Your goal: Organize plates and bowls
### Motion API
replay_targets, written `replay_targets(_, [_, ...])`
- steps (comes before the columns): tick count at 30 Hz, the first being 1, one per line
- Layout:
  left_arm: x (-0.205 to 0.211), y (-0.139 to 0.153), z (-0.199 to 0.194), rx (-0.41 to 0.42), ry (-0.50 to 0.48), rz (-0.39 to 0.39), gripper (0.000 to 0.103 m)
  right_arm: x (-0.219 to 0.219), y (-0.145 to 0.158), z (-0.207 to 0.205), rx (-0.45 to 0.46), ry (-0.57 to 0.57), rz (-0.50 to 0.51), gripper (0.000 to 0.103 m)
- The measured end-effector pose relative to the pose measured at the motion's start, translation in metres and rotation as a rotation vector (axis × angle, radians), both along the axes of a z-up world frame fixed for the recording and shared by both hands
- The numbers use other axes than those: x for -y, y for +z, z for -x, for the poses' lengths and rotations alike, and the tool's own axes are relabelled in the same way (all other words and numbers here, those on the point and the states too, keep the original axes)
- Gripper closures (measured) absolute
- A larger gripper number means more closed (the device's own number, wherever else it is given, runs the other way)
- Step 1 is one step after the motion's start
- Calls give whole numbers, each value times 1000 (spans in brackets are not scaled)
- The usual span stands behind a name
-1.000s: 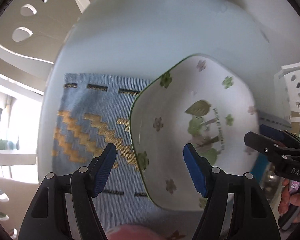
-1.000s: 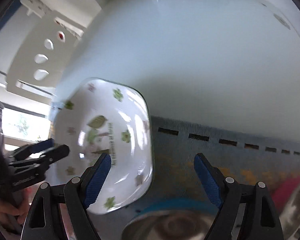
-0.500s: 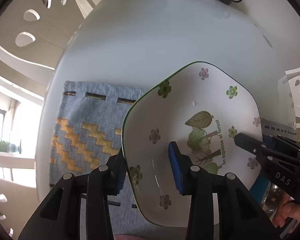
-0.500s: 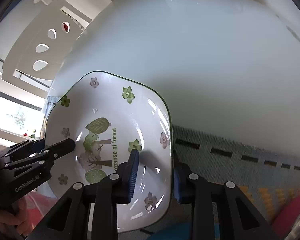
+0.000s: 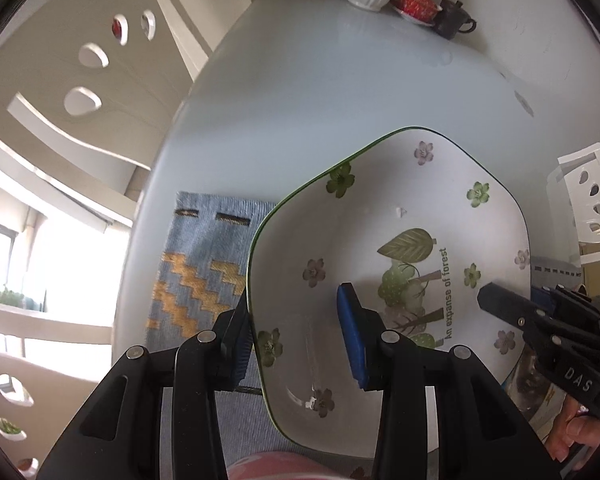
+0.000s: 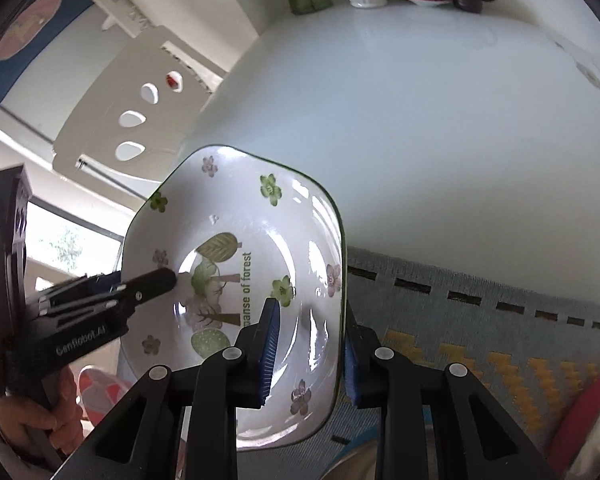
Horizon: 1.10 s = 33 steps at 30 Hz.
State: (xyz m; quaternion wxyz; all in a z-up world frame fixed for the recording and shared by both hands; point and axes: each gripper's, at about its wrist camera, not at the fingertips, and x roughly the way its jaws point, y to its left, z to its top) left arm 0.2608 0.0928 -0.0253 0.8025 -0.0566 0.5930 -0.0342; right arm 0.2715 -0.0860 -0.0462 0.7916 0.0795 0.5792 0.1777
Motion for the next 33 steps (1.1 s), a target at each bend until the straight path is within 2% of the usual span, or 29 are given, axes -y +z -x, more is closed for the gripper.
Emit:
replay_targets(9, [-12, 44, 11, 51, -19, 12, 67, 5, 39, 37, 45, -7, -33, 75])
replay_targets(15, [11, 64, 21, 73, -44, 25, 67, 13, 66, 73, 77, -31, -60, 75])
replay_targets(23, [30, 78, 70, 71, -79, 45, 67, 30, 85, 132, 90, -65, -73, 76])
replay_targets(33, [62, 87, 133, 63, -155, 75, 67, 64, 96, 205, 82, -165, -127, 76])
